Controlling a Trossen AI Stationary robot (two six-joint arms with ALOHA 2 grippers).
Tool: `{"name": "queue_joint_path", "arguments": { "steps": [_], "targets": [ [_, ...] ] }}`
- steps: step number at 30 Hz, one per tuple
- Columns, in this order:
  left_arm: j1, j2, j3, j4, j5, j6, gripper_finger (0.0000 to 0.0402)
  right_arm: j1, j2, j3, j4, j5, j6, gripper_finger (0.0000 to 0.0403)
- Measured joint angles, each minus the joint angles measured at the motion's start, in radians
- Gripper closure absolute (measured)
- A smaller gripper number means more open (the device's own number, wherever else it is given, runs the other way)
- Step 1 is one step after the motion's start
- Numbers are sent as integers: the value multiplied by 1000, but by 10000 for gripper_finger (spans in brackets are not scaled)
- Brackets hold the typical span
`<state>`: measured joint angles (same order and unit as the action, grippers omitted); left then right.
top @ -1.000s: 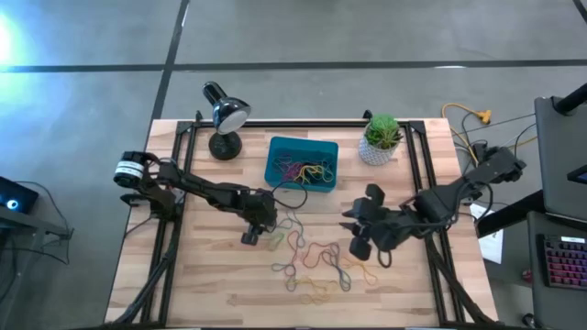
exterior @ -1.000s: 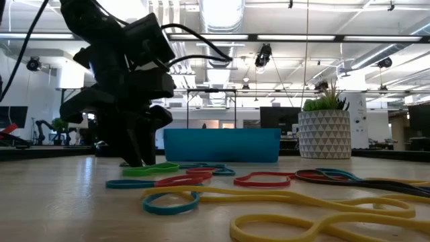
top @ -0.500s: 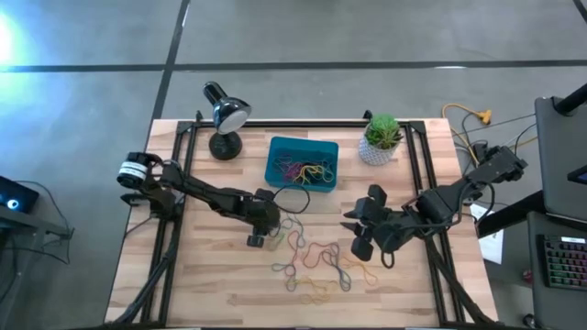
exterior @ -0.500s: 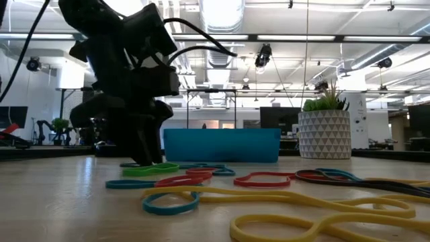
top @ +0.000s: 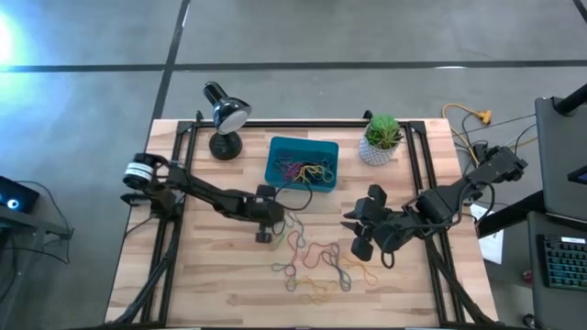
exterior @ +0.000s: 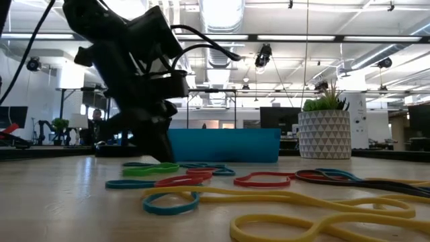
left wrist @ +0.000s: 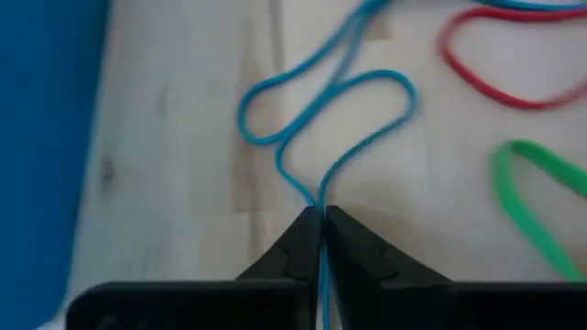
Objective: Pick and place rubber bands into bin
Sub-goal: Put the blue rubber band into the blue bin
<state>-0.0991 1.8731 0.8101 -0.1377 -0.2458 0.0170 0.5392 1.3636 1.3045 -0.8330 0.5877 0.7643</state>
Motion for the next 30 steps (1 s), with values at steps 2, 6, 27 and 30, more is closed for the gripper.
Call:
{"name": "queue_joint_path", "arguments": {
  "steps": [2, 6, 27, 30],
  "targets": [
    [0, 3, 2, 5, -57, -12, 400, 0, 0, 0, 1, 0, 0, 323],
    [-6, -12, 3, -21, -192, -35, 401, 0, 0, 0, 3, 0, 3, 326],
    [-58, -451, 1, -161, -437, -28, 401, 0, 0, -5, -2, 19, -20, 330],
    [-38, -447, -14, -164, -313, -30, 401, -1, 0, -6, -1, 22, -31, 334]
  ]
}}
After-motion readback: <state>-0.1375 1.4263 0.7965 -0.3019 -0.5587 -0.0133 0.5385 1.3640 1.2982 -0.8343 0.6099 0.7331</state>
